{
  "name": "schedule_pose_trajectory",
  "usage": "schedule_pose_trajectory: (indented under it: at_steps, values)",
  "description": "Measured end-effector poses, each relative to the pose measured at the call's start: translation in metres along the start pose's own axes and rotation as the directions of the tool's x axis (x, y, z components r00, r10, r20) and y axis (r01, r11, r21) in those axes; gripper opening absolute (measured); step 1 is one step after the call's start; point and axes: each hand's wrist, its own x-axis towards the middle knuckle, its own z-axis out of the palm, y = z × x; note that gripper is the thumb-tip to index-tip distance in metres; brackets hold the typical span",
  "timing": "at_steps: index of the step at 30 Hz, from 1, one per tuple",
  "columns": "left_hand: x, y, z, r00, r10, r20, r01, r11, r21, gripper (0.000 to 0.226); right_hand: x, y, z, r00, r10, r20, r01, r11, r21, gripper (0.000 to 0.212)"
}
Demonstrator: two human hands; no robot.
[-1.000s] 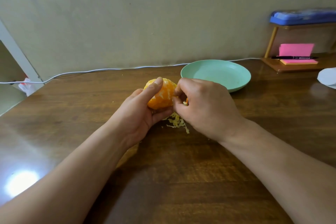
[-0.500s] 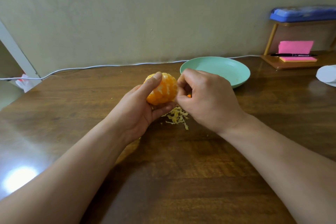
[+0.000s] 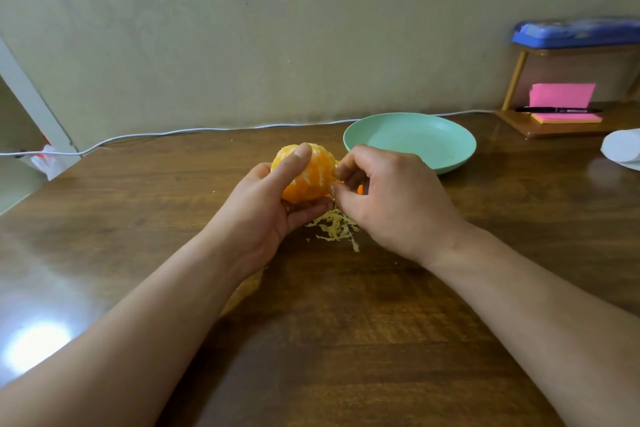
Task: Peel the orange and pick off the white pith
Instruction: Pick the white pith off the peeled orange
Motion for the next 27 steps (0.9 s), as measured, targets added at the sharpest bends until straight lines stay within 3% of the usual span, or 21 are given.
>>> schedule_pose_trajectory:
  at_steps: [6,16,21,24,27]
  values:
    - [0.0,-0.004,-0.001,0.998,0.055,-0.034,-0.05,0.99,0.129,0.085,0.0,-0.001,0.004,0.996,0.091,0.013,-0.092,0.994,0.064,0.009]
    - [-0.005,-0.008,0.005,0.992,0.119,-0.045,-0.107,0.969,0.221,0.08,0.0,-0.005,0.009,0.951,0.303,0.053,-0.306,0.918,0.253,0.018]
    - [-0.003,-0.006,0.002,0.996,0.071,-0.047,-0.061,0.983,0.175,0.087,0.0,0.0,0.006,0.951,0.308,0.011,-0.301,0.92,0.253,0.018]
    - [-0.001,-0.003,-0.002,1.0,-0.005,-0.03,0.007,0.997,0.072,0.078,0.003,0.01,0.004,0.944,0.327,-0.043,-0.305,0.915,0.263,0.014]
    - [0.0,-0.002,-0.005,0.999,-0.028,0.021,0.029,0.999,-0.027,0.074,0.004,0.013,0.002,0.944,0.329,0.024,-0.324,0.908,0.265,0.015]
